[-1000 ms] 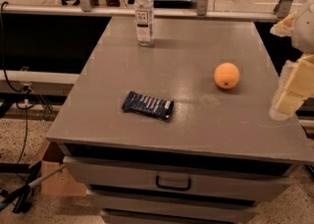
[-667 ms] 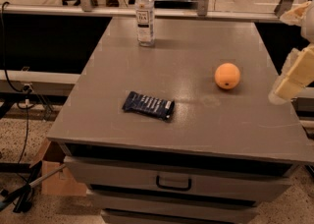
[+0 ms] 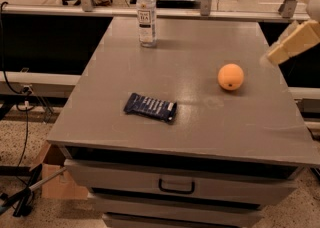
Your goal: Move blue plastic bottle near orange
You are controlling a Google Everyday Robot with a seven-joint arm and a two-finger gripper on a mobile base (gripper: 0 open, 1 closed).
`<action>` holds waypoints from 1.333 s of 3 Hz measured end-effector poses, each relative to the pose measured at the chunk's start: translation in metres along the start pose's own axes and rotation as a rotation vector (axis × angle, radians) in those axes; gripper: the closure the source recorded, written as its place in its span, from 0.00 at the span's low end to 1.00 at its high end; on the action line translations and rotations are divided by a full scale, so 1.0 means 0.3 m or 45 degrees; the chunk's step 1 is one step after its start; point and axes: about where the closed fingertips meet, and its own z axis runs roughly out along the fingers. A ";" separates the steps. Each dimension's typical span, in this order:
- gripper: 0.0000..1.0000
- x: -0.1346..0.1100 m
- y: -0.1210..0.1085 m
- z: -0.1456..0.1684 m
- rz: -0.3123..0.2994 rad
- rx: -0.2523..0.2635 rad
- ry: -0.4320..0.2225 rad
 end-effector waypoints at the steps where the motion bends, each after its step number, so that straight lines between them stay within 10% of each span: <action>1: 0.00 -0.051 -0.090 0.117 0.060 -0.033 -0.141; 3: 0.00 -0.225 -0.148 0.431 0.145 -0.185 -0.368; 4: 0.00 -0.226 -0.148 0.432 0.145 -0.185 -0.368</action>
Offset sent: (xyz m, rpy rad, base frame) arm 0.1385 0.0711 -0.0335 0.3253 0.0179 0.1231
